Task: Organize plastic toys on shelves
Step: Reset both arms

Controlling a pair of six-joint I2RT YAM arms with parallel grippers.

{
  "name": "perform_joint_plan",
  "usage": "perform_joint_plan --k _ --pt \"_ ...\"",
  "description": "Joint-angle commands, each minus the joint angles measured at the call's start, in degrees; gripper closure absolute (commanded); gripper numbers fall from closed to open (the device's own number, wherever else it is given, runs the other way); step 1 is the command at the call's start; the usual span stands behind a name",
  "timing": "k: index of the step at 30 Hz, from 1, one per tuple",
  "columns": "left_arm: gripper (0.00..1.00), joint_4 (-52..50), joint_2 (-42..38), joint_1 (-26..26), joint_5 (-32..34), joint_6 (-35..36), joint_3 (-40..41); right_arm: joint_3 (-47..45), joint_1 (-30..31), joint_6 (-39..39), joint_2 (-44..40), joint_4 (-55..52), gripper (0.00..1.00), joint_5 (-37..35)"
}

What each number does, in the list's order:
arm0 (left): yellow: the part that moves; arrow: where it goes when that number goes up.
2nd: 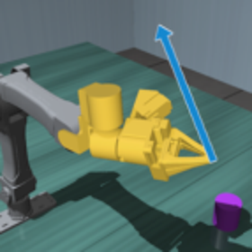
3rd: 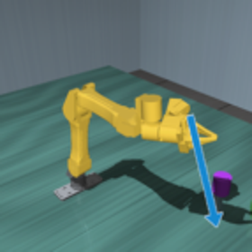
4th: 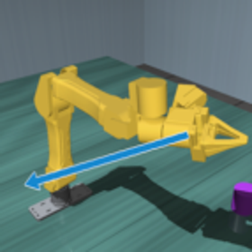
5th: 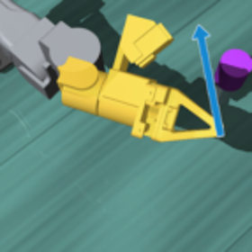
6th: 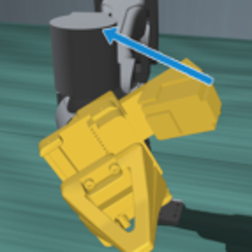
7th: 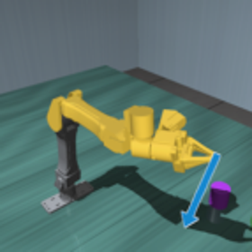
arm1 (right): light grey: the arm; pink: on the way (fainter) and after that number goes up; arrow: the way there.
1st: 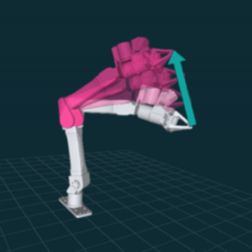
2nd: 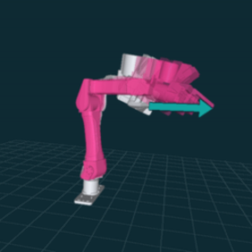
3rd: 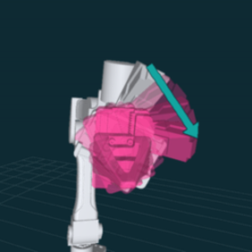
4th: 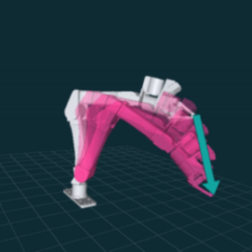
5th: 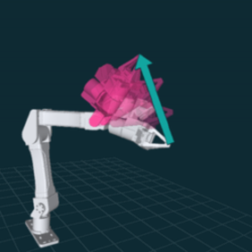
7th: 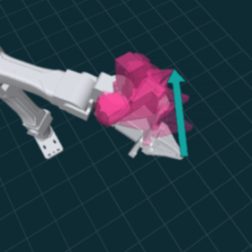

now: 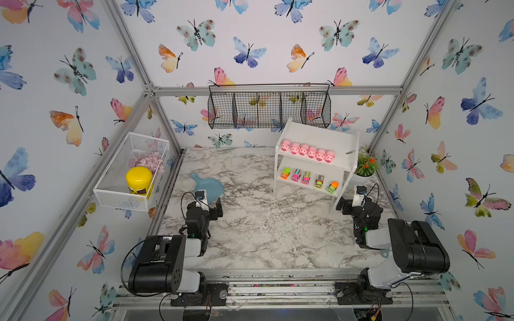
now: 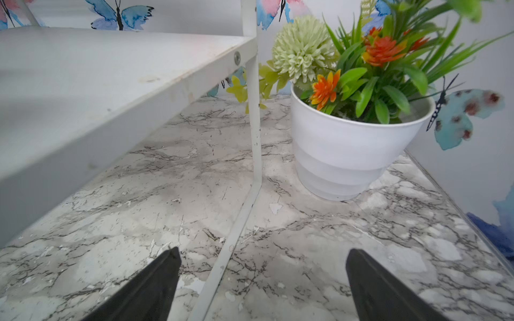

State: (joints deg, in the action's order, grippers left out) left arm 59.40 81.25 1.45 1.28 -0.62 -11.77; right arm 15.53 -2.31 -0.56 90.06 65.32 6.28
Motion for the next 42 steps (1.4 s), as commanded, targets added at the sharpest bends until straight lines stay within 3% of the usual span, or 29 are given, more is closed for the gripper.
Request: perform_joint_plan --k 1,6,11,30,35,42 --pt "0.02 1.6 -0.6 -0.3 -1.2 0.5 -0.4 -0.7 1.3 0.3 0.0 2.3 0.00 4.3" --pt "0.02 1.4 -0.7 -0.3 -1.2 0.5 -0.5 -4.7 1.3 -2.6 -1.1 8.5 0.00 -2.4" --pt "0.02 1.5 -0.7 -0.3 -1.2 0.5 -0.5 -7.1 1.3 -3.2 -1.5 12.2 0.00 -4.1" --pt "0.01 1.4 -0.7 -0.3 -1.2 0.5 -0.5 -5.9 1.3 -3.0 -1.1 10.6 0.00 -3.4" --pt "0.01 1.4 -0.7 -0.3 -1.2 0.5 -0.5 -0.2 1.3 -0.5 0.2 1.5 0.00 2.4" --pt "0.01 1.4 -0.7 -0.3 -1.2 0.5 -0.5 -0.1 1.3 0.3 0.4 1.8 0.00 3.9"
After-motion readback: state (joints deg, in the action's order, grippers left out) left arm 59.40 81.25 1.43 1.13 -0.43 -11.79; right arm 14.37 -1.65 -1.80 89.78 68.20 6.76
